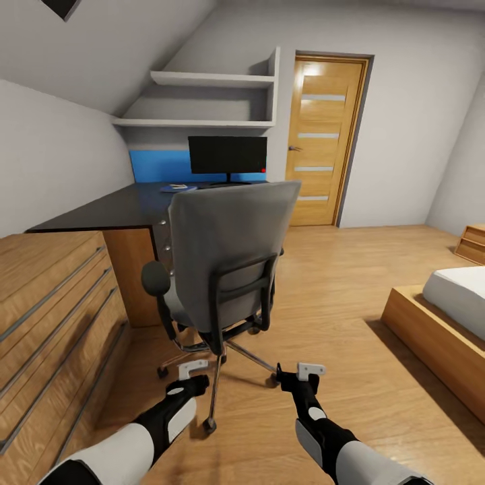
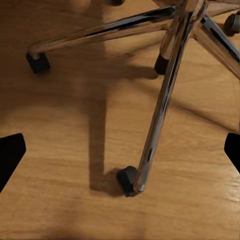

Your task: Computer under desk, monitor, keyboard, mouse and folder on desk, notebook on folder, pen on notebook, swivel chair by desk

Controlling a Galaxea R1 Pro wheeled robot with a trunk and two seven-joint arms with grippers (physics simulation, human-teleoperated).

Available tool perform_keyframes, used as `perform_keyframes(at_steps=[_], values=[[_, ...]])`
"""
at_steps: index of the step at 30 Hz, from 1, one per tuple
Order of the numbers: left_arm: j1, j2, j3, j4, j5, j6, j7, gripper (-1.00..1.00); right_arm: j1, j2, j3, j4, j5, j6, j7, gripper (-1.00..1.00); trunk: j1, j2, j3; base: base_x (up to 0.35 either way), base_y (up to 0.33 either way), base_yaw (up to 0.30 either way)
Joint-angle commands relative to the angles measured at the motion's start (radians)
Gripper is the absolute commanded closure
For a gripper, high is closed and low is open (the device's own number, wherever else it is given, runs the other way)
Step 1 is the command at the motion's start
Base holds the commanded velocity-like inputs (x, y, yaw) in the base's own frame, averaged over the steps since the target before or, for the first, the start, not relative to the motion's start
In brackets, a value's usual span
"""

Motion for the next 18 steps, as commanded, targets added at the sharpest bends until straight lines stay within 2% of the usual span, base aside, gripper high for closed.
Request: perform_keyframes(at_steps=[1,5,6,8,14,18], values=[[-0.001,0.009,0.004,-0.001,0.037,0.0,0.007,-1.0,-0.001,-0.001,0.008,0.001,-0.008,-0.004,-0.005,-1.0,0.0,0.0,-0.001,-0.003,0.0,0.0],[-0.001,0.031,0.034,-0.001,0.1,-0.001,0.007,-1.0,-0.001,-0.003,0.007,0.001,-0.01,-0.005,-0.006,-1.0,0.0,0.0,-0.001,-0.002,0.0,0.0],[-0.001,0.044,0.045,-0.002,0.128,-0.001,0.006,-1.0,-0.001,-0.003,0.006,0.001,-0.011,-0.006,-0.007,-1.0,0.0,0.0,-0.001,0.0,0.0,0.0],[-0.001,0.059,0.055,-0.003,0.159,-0.002,0.006,-1.0,-0.001,-0.005,0.005,0.001,-0.012,-0.005,-0.007,-1.0,0.0,0.0,-0.001,0.0,0.0,0.0],[-0.001,0.08,0.066,-0.003,0.187,-0.005,0.006,-1.0,-0.001,-0.021,0.003,0.001,-0.015,-0.004,-0.008,-1.0,0.0,0.0,-0.001,0.0,0.0,0.0],[-0.001,0.088,0.068,-0.003,0.193,-0.03,0.006,-1.0,0.0,-0.029,-0.011,0.001,-0.017,-0.003,-0.008,-1.0,0.0,0.0,-0.001,0.0,0.0,0.0]])
